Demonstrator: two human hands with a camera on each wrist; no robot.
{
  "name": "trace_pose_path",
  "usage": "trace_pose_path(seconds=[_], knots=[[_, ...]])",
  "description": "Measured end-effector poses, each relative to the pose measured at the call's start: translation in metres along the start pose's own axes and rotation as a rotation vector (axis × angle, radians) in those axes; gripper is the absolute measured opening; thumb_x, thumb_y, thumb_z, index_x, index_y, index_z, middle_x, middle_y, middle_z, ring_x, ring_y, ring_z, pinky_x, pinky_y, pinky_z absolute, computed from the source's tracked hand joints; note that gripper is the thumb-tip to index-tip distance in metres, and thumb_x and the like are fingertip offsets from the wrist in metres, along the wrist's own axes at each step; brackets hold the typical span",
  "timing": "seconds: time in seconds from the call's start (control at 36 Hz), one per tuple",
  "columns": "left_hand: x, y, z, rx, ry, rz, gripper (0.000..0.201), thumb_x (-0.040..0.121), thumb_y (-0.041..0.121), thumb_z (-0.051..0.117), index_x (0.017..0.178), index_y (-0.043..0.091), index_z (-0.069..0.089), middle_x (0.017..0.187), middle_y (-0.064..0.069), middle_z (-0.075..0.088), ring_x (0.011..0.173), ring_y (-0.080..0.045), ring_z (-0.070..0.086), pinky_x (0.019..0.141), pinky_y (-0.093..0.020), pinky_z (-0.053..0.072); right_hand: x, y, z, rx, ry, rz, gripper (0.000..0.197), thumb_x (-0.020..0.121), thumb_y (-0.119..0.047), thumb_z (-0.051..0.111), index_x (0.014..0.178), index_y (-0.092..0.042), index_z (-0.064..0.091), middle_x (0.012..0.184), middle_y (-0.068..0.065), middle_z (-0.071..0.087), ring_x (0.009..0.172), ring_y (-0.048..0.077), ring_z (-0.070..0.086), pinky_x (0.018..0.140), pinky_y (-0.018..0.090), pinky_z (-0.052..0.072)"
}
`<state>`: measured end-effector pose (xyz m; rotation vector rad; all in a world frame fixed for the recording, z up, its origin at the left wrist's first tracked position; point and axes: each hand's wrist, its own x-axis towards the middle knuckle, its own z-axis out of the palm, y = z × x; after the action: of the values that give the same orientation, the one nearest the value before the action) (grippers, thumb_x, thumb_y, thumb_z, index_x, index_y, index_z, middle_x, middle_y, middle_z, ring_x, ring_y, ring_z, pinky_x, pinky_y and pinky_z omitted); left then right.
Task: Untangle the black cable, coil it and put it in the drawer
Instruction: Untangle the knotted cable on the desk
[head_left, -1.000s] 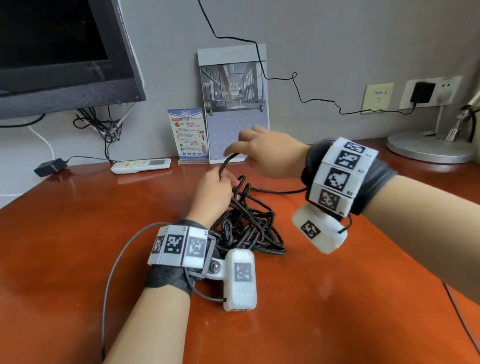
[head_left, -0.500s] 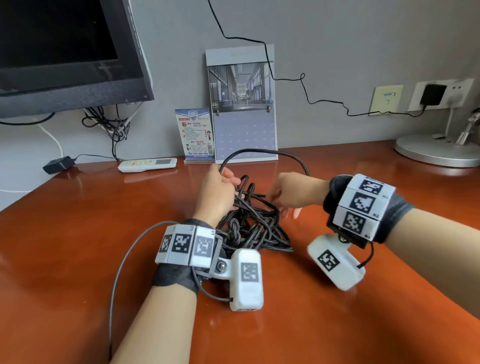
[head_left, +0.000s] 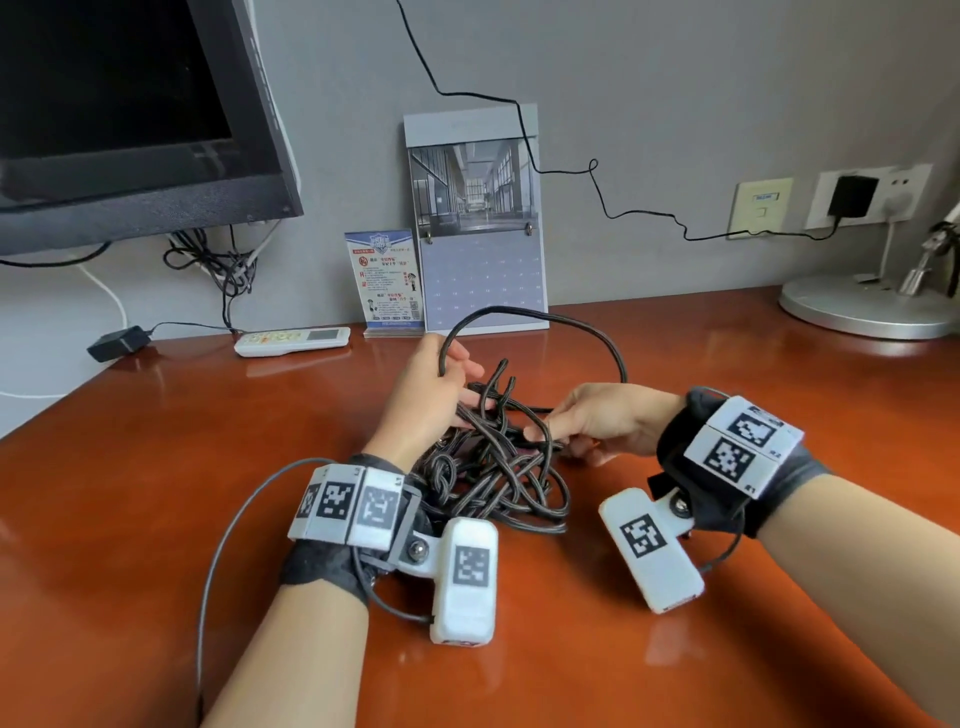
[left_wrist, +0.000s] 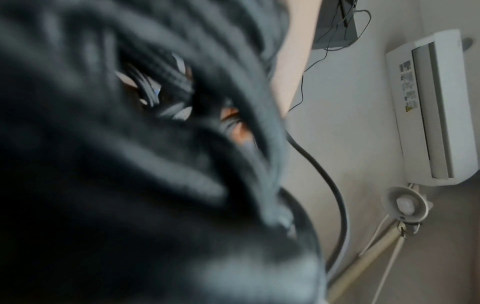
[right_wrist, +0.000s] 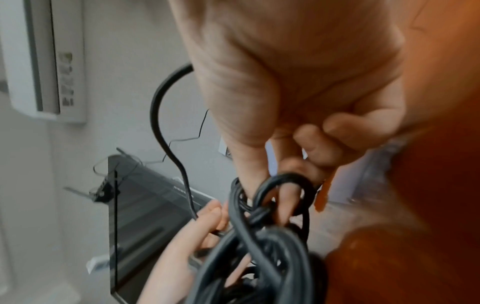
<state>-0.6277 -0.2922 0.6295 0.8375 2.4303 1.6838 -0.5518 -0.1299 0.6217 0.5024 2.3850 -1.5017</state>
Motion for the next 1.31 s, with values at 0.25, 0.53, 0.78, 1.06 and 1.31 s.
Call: trace_pose_path(seconds=[0.25, 0.53, 0.78, 1.06, 1.31], knots=[[-0.004, 0.008, -0.023, 0.112, -0.125, -0.136, 0.027, 0.095, 0.020, 0.053, 0.121, 0.019, 0.045, 0.126, -0.001, 0.054, 0.102, -0.007, 0.058, 0.089, -0.026, 0.050, 0.000, -0.002, 0.014, 0.378, 0.335, -0.016, 0.020, 0.083, -0.019, 0.063, 0.072, -0.013, 0.047, 0.045, -0.004, 0.042, 0.034, 0.008, 0.030, 0.036, 0.013, 0.026], [-0.040, 0.048, 0.009, 0.917, -0.359, -0.051, 0.068, 0.082, 0.062, 0.050, 0.135, 0.022, 0.033, 0.133, 0.003, 0.040, 0.124, -0.017, 0.037, 0.098, -0.038, 0.040, -0.012, -0.005, 0.019, 0.426, 0.531, -0.110, 0.032, 0.087, -0.020, 0.062, 0.063, -0.011, 0.042, 0.043, 0.002, 0.036, 0.033, 0.012, 0.030, 0.033, 0.014, 0.022], [-0.012, 0.034, 0.015, 0.850, -0.308, -0.106, 0.045, 0.074, 0.044, 0.065, 0.108, 0.023, 0.044, 0.100, 0.002, 0.051, 0.105, -0.018, 0.041, 0.076, -0.030, 0.038, -0.016, -0.006, 0.024, 0.362, 0.303, -0.056, 0.020, 0.086, -0.016, 0.055, 0.069, -0.014, 0.045, 0.057, -0.001, 0.039, 0.035, 0.009, 0.030, 0.043, 0.017, 0.031], [0.005, 0.031, 0.030, 0.828, -0.302, -0.083, 0.040, 0.037, 0.051, 0.066, 0.054, 0.018, 0.049, 0.060, 0.005, 0.050, 0.069, -0.018, 0.046, 0.055, -0.027, 0.031, -0.010, 0.004, 0.024, 0.660, 0.276, -0.035, 0.019, 0.090, -0.008, 0.049, 0.071, -0.012, 0.046, 0.063, 0.001, 0.042, 0.042, 0.010, 0.040, 0.051, 0.021, 0.048], [0.011, 0.022, 0.026, 0.590, -0.252, -0.042, 0.026, 0.042, 0.046, 0.072, 0.043, 0.022, 0.063, 0.043, 0.011, 0.047, 0.049, -0.009, 0.042, 0.052, -0.023, 0.036, -0.006, 0.005, 0.033, 0.698, 0.607, -0.368, 0.040, 0.079, -0.002, 0.059, 0.053, -0.018, 0.033, 0.054, 0.003, 0.032, 0.047, 0.013, 0.029, 0.045, 0.023, 0.026]])
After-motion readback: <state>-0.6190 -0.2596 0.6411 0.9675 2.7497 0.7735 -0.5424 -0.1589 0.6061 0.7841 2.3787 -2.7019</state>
